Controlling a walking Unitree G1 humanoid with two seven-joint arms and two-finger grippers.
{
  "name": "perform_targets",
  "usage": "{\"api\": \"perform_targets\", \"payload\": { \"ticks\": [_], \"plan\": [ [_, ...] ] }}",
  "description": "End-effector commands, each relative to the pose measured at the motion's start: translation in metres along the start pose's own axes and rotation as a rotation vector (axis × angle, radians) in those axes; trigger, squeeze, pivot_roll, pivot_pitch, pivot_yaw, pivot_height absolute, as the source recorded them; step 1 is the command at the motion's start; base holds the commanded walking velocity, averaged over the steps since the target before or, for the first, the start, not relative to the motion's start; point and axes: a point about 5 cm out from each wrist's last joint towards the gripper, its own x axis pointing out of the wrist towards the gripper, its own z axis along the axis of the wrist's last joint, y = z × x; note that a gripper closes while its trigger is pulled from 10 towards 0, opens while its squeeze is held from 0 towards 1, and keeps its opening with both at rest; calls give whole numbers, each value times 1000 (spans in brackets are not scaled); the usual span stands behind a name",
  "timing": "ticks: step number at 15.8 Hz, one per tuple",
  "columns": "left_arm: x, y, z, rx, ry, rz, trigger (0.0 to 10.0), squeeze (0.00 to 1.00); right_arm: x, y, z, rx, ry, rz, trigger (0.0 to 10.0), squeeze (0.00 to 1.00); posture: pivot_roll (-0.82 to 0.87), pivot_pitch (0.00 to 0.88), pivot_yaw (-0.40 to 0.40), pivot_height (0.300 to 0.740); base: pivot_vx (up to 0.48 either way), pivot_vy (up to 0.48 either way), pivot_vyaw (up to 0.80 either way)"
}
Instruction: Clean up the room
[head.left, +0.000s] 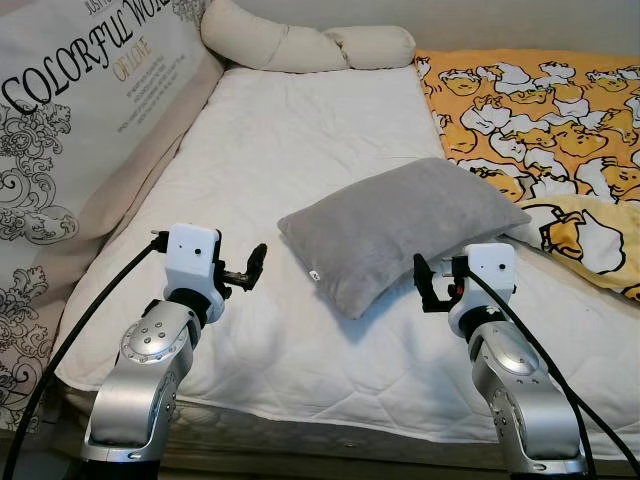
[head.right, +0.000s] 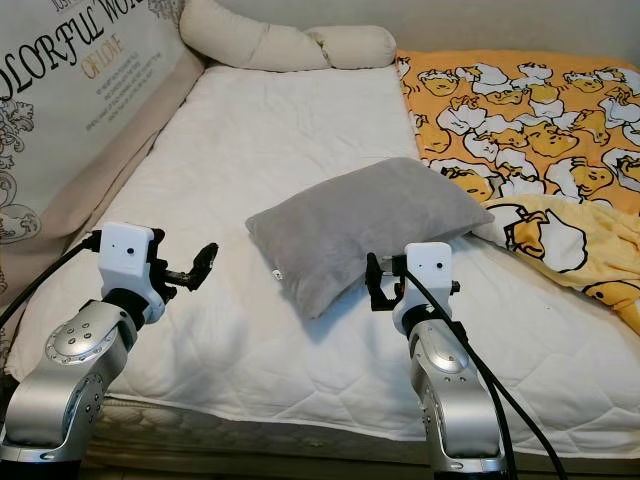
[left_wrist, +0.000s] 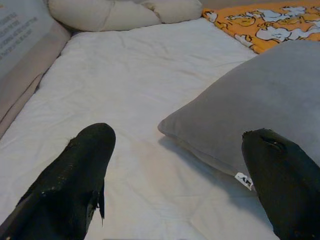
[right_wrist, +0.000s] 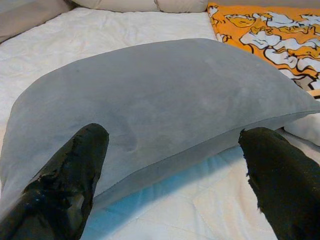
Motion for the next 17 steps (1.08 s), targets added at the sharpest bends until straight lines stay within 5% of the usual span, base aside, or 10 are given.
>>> {"api": "perform_targets", "payload": {
  "ticks": [1, 13, 17],
  "plan": [
    [0, 0, -1, 9, 1, -9, 10000, 0, 1, 0, 1, -5, -2, 2, 10000, 0, 9, 0, 27, 740, 315, 0, 0],
    [-1, -3, -1, 3, 2, -19, 10000, 0, 2, 4, 2, -70, 4, 26, 10000, 0, 10, 0, 24, 740, 322, 0, 105],
    [-2, -2, -1, 6, 3, -17, 10000, 0, 2, 2, 2, -23, 0, 11, 10000, 0, 16, 0, 20, 740, 337, 0, 0]
  ]
}}
